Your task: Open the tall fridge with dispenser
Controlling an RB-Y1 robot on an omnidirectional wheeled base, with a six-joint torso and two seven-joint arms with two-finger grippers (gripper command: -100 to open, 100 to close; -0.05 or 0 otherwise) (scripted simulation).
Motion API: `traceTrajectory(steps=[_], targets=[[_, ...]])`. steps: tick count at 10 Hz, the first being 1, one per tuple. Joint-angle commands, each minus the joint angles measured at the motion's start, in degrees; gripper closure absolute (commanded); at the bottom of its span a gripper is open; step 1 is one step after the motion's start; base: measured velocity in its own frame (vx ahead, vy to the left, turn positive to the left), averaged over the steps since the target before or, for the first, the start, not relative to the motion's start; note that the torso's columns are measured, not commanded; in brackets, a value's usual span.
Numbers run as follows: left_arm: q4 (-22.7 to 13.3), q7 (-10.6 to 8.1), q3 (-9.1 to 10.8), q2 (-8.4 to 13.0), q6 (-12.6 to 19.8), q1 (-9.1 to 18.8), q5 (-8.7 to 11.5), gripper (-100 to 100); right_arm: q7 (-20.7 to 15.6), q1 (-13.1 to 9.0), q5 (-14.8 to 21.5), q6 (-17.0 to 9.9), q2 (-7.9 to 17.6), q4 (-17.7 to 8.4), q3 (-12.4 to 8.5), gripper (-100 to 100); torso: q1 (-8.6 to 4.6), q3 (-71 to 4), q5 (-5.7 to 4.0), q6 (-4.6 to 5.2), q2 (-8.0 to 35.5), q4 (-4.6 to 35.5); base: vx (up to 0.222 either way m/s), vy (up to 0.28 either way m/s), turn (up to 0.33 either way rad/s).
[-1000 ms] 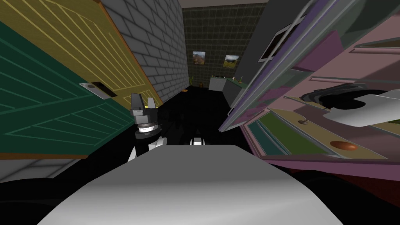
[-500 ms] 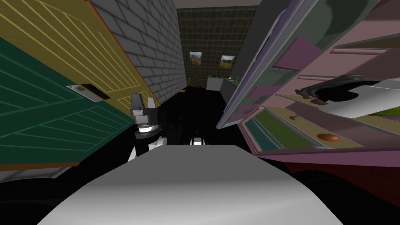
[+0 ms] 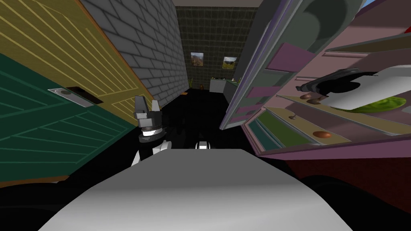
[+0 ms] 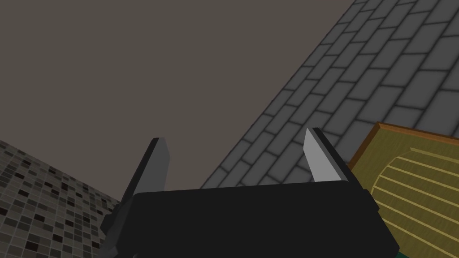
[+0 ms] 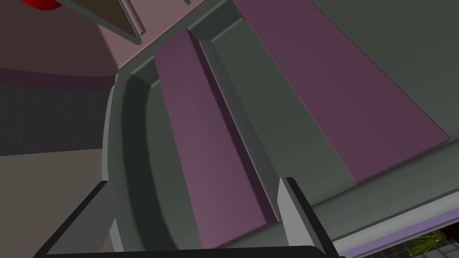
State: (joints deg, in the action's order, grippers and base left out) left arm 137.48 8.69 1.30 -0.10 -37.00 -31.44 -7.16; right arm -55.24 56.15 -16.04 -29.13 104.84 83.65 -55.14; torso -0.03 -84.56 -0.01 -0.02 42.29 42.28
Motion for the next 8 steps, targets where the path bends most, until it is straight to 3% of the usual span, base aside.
traceTrajectory(steps=[1,2,3,8], targets=[[0.0,0.00,0.00,0.0,0.0,0.0,0.0,0,-1.3,1.4,-3.3,-2.0,3.6,0.6,-2.6,-100,-0.01,0.0,0.00,0.02,0.0,0.0,-0.010,-0.043,-0.120],[0.0,0.00,0.00,0.0,0.0,0.0,0.0,0,-1.5,1.0,-2.9,-1.4,2.4,0.6,-2.2,-100,0.01,0.0,0.00,0.03,0.0,0.0,-0.004,-0.017,-0.022],[0.0,0.00,0.00,0.0,0.0,0.0,0.0,0,-1.8,1.0,-3.1,-1.6,2.5,0.6,-2.4,0,0.09,0.0,0.02,0.00,0.0,0.0,0.000,0.000,0.000],[0.0,0.00,0.00,0.0,0.0,0.0,0.0,0,-1.8,1.0,-3.0,-1.6,2.5,0.6,-2.4,0,0.02,0.0,0.01,0.02,0.0,0.0,0.000,0.000,0.000]])
